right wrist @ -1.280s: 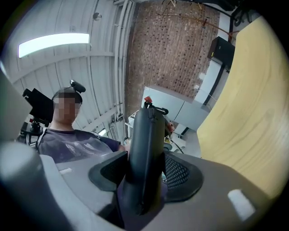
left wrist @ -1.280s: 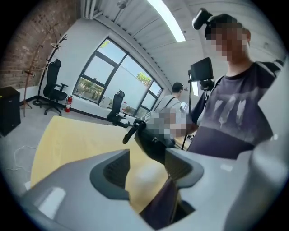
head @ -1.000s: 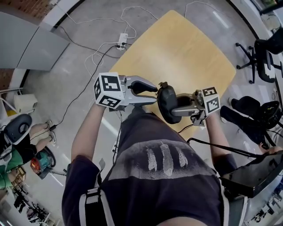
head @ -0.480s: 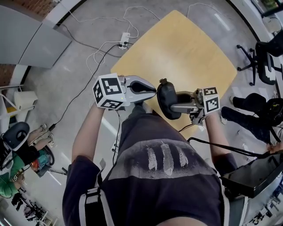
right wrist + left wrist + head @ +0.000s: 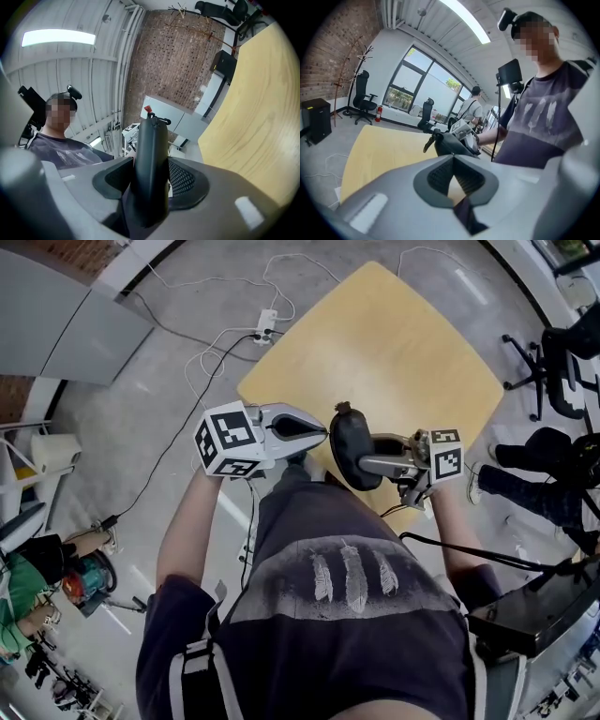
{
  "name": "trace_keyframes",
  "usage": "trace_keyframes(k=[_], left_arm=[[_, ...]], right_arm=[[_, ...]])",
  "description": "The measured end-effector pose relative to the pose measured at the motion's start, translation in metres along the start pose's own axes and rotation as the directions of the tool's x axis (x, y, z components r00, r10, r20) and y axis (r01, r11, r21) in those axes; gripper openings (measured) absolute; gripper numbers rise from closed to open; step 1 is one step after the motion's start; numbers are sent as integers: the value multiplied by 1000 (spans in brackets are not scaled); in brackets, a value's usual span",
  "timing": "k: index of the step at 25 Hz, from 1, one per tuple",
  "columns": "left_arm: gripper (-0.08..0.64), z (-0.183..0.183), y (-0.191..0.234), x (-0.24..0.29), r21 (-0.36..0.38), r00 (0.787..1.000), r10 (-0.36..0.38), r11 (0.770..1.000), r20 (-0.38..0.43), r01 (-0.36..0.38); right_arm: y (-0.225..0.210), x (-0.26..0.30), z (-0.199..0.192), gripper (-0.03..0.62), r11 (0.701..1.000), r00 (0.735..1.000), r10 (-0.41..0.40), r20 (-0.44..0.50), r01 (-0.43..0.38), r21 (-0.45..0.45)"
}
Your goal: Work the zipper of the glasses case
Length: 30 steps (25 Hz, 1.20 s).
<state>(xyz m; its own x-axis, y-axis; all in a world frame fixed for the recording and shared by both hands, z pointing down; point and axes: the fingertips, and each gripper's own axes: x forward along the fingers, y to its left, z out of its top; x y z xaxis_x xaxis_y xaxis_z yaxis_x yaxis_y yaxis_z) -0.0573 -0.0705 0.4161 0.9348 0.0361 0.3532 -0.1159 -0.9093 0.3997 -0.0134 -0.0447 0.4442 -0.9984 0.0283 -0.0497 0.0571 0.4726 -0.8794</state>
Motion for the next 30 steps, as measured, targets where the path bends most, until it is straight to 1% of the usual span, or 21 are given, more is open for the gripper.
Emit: trace_keyframes(k=[2, 5, 7, 8, 10, 12, 15, 18, 20, 24, 26, 28, 30], left_arm=[[-2, 0, 1, -2, -4, 1000, 8, 1000, 5, -8], [0, 2, 3, -6, -11, 1000, 18, 1000, 20, -17], [5, 4, 7, -7, -1, 998, 48, 999, 34, -48], [17, 4, 10, -8, 5, 997, 64, 998, 38, -65], [115, 3, 11, -8, 11, 997, 73, 997, 36, -73], [150, 0, 8, -8, 24, 998, 62, 998, 18, -63], [150, -6, 9, -6, 59, 996, 84, 995, -20, -82], [135, -5, 11, -6, 66, 996, 86, 994, -17, -85], [135, -1, 9, -6, 47, 999, 51, 998, -1, -51], [130, 2, 4, -5, -16, 998, -49, 999, 38, 49], [90, 2, 0, -3, -10, 997, -63, 998, 39, 63], [32, 3, 0, -2, 14, 998, -53, 999, 33, 52], [31, 5, 2, -3, 23, 998, -52, 998, 26, 52]], right_arm=[[-1, 2, 2, 230, 1000, 1000, -1, 3, 1, -2], [0, 5, 5, 230, 1000, 1000, 22, 22, -22, 12], [0, 4, 5, 230, 999, 999, 37, 39, -38, 24], [-1, 4, 5, 230, 999, 998, 43, 43, -44, 27], [-1, 5, 5, 230, 998, 998, 53, 46, -54, 30], [0, 5, 7, 230, 997, 996, 66, 54, -68, 36], [3, 5, 11, 230, 995, 994, 88, 71, -92, 47], [6, 6, 10, 232, 993, 993, 100, 56, -102, 50], [8, 7, 9, 232, 992, 993, 112, 45, -114, 53], [11, 7, 8, 232, 988, 990, 138, 36, -140, 62], [10, 5, 8, 232, 988, 990, 136, 37, -138, 63], [8, 4, 9, 232, 989, 990, 133, 39, -135, 64], [8, 5, 11, 232, 989, 990, 133, 38, -135, 64]])
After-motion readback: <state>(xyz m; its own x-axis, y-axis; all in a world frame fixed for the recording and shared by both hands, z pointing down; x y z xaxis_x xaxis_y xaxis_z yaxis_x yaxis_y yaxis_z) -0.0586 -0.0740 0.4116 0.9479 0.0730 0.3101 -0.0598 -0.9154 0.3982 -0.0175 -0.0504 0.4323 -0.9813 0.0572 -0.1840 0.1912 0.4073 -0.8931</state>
